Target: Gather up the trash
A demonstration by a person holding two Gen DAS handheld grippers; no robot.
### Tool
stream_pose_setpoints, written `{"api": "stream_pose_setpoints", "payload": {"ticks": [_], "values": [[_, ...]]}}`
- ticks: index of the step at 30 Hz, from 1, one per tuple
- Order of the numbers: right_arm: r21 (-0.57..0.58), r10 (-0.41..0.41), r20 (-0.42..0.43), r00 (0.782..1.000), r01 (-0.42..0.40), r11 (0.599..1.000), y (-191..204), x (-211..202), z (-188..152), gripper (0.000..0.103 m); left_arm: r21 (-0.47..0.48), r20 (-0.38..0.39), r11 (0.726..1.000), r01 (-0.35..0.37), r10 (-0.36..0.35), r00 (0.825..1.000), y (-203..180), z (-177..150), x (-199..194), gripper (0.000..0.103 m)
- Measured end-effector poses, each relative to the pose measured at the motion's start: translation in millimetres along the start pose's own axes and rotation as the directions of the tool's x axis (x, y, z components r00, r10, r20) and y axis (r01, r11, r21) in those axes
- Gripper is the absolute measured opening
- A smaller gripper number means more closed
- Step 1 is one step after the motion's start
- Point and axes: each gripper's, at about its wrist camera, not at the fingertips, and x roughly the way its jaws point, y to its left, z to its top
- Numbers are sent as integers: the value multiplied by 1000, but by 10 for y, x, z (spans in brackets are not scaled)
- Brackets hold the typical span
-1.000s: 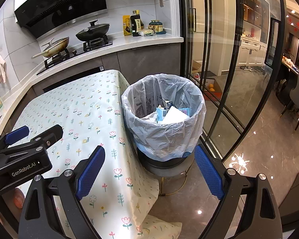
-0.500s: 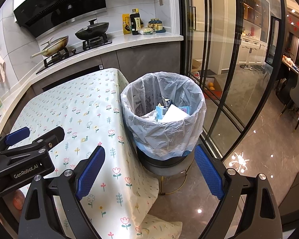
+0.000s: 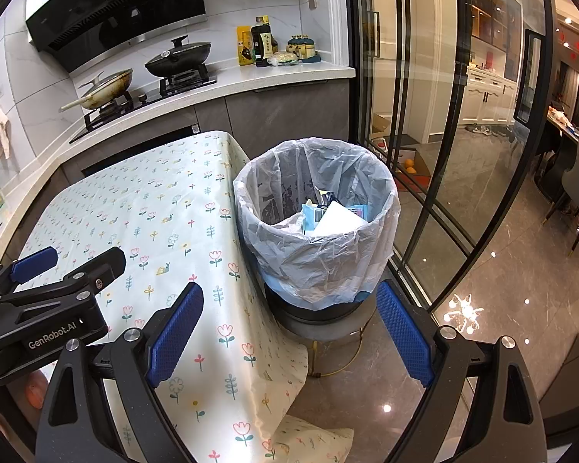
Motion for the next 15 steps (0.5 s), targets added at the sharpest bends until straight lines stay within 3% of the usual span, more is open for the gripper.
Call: {"api": "stream_pose_setpoints", "payload": {"ticks": [15], "values": [[1,0,0,1000,0,1000,-15,4,1,87,6,20,1000,0,0,1000,12,-5,24,95]]}}
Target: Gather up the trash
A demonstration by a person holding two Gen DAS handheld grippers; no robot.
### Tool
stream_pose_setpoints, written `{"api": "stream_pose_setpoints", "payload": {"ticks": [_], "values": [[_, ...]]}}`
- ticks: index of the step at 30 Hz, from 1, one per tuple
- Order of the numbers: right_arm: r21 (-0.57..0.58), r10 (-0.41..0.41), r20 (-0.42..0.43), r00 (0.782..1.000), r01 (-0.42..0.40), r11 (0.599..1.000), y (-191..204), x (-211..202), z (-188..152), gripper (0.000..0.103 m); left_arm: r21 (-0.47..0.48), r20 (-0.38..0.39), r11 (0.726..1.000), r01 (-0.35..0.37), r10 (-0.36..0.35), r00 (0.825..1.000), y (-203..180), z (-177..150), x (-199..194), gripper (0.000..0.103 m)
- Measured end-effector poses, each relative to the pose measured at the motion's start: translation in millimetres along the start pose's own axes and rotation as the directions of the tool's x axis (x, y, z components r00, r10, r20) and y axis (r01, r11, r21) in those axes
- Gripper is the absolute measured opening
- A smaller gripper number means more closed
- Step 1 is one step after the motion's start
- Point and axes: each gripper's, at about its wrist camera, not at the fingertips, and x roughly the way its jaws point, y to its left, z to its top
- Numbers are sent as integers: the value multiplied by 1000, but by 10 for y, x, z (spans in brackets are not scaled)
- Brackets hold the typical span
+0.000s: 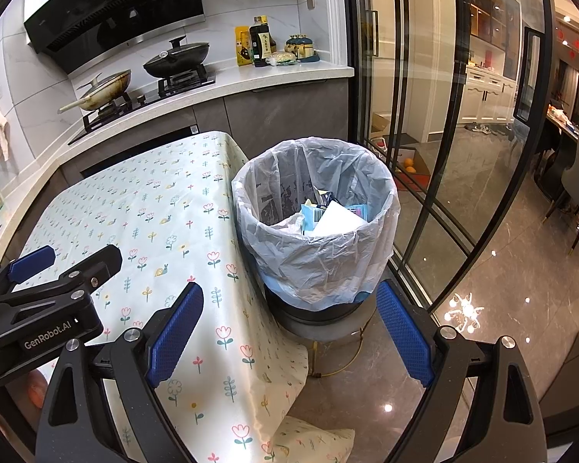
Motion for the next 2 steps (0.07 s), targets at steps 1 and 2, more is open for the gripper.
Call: {"api": "stream_pose_setpoints", "payload": {"ticks": [1,2], "values": [[1,0,0,1000,0,1000,-4,6,2,87,2,0,1000,1,-1,1000,3,0,6,95],[1,0,0,1000,0,1000,-4,6,2,87,2,-1,1000,1,-1,1000,10,-1,15,95]]}}
